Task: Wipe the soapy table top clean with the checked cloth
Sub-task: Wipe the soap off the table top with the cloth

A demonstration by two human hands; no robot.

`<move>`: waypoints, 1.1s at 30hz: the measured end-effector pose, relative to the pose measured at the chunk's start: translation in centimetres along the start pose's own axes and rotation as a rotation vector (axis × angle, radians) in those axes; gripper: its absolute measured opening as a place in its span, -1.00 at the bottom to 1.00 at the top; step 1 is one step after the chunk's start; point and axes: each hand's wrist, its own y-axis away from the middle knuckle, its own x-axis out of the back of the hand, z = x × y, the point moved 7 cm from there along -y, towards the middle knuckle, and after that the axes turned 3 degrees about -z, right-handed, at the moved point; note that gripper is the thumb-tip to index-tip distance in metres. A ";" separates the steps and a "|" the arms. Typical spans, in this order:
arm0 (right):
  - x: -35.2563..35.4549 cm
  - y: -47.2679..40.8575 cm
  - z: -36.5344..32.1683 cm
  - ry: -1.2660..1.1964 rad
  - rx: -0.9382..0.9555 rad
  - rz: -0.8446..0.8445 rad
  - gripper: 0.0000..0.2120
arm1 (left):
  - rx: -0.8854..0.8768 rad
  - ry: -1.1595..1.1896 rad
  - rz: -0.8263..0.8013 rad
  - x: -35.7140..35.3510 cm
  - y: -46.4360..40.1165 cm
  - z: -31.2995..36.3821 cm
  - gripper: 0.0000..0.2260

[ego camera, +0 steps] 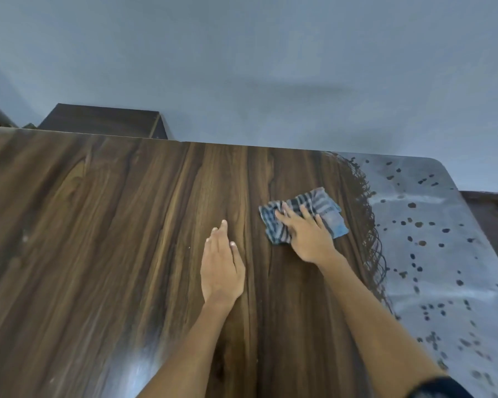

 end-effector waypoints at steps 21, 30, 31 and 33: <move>-2.3 3.8 -1.9 0.044 -0.173 0.046 -0.47 | 0.017 -0.055 -0.004 2.0 8.2 -1.4 -0.48; -4.8 1.3 -15.5 -0.045 0.350 -0.187 -0.53 | 0.245 -0.067 0.092 3.3 11.4 -3.3 -0.48; -5.1 2.5 -15.4 -0.075 0.403 -0.204 -0.53 | 0.258 -0.054 0.119 3.6 11.7 -3.3 -0.47; -5.5 5.3 -14.2 -0.128 0.466 -0.220 -0.52 | 0.258 -0.009 0.183 4.4 12.1 -3.3 -0.45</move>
